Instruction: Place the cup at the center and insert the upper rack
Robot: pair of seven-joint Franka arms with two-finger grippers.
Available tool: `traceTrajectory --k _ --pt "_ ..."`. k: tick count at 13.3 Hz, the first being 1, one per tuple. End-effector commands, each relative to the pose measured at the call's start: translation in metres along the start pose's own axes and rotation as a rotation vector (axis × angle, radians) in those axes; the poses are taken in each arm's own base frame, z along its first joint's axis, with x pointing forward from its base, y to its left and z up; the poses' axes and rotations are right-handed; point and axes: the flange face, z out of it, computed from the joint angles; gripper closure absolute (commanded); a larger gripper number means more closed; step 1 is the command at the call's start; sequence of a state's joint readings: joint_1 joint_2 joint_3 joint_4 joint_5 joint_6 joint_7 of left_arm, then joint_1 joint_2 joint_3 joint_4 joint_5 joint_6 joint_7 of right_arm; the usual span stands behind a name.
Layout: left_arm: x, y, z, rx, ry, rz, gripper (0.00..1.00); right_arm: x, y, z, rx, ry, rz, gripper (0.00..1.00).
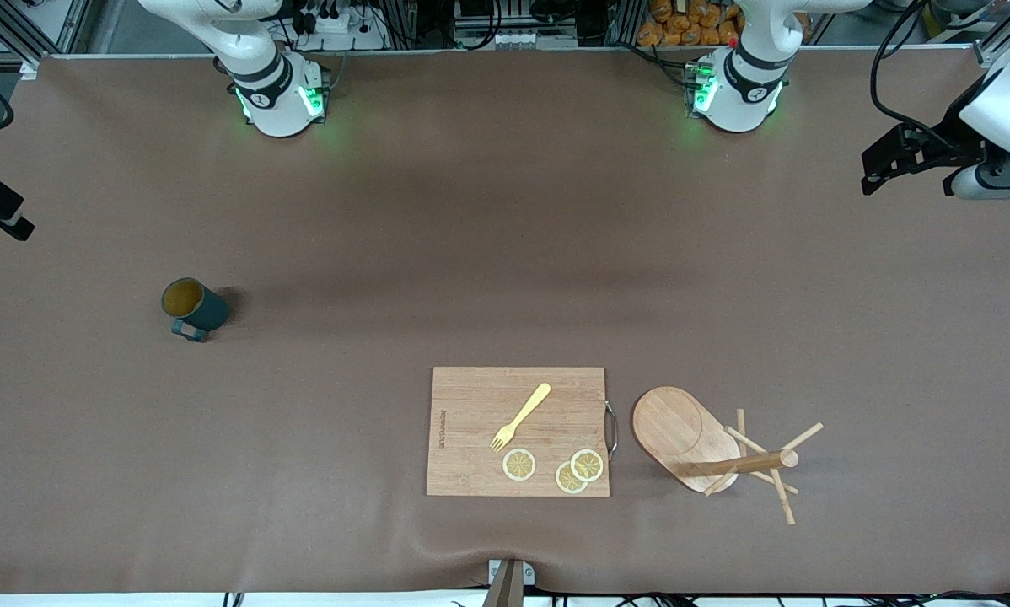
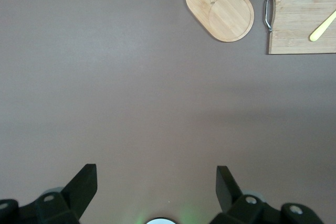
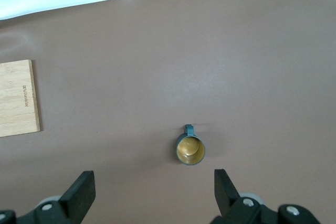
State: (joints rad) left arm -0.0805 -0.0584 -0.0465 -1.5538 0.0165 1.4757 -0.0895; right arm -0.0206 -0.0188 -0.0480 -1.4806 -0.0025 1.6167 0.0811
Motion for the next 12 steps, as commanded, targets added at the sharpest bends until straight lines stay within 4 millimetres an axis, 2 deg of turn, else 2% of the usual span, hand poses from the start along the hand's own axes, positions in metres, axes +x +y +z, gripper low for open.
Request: traceTrajectory --k 1,7,8,10,12 --pt "0.002 -0.002 -0.004 0.016 0.007 0.019 0.0 0.001 0.0 -0.005 -0.012 -0.002 -0.001 0.0" --pt "0.002 0.0 -0.005 0.015 0.009 0.022 0.0 0.001 -0.001 -0.004 -0.012 -0.005 0.007 0.0" --pt "0.002 0.0 -0.004 0.012 0.007 0.022 0.0 0.006 -0.002 0.015 -0.016 -0.04 0.005 0.0" --pt "0.002 0.0 -0.004 0.007 0.006 0.023 0.0 0.009 -0.004 0.025 -0.018 -0.057 0.004 0.0" --pt "0.001 -0.001 -0.004 0.008 0.005 0.027 0.0 0.023 -0.011 0.069 -0.031 -0.134 -0.009 0.0"
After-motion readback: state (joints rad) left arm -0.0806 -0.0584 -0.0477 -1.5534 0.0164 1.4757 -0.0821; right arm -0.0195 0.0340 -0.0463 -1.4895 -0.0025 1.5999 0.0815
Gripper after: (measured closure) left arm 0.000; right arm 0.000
